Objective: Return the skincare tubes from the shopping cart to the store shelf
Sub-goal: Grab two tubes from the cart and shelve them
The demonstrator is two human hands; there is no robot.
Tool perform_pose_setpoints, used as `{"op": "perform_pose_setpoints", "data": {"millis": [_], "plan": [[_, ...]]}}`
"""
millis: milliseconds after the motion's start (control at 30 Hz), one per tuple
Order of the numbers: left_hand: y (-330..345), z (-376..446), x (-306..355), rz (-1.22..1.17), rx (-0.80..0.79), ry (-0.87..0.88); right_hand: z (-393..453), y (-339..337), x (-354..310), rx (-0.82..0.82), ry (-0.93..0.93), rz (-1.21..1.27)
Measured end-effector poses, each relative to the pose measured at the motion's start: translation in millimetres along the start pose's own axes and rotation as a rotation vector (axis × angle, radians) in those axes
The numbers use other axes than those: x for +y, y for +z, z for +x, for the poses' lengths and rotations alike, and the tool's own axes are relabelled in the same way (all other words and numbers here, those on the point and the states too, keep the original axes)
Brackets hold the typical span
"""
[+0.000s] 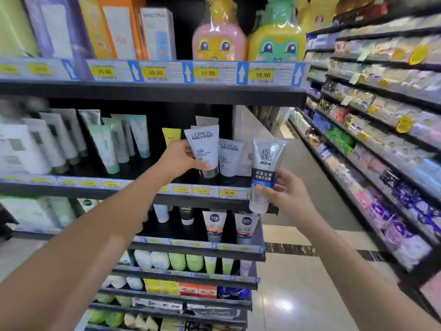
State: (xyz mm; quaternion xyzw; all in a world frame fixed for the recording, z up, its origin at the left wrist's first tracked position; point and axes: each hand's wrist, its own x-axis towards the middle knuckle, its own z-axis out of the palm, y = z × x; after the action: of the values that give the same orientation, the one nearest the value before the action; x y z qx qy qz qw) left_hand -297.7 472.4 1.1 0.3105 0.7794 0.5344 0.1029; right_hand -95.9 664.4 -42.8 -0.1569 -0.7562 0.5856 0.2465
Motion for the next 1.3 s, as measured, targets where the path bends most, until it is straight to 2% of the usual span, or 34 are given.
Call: {"op": "perform_pose_setpoints", "data": {"millis": [200,533,1033,1300], "plan": [[16.0,6.5,-13.2,0.033,-0.089,-0.009,-10.9,7.1,10.1,0.059,0.02,-0.012],[43.9,13.9,-25.6,0.065,-0.122,0.037,-22.7,1.2,5.8,0.096,0.014,-0.006],[52.2,11.9,-22.1,0.117,-0.093,-0.01,-33.3,-2.2,14.5,0.084,0.022,-0.047],[55.7,14.2,-29.2,0.162,-0.081,0.023,-42.5,9.0,22.0,0.079,0.057,-0.069]]}}
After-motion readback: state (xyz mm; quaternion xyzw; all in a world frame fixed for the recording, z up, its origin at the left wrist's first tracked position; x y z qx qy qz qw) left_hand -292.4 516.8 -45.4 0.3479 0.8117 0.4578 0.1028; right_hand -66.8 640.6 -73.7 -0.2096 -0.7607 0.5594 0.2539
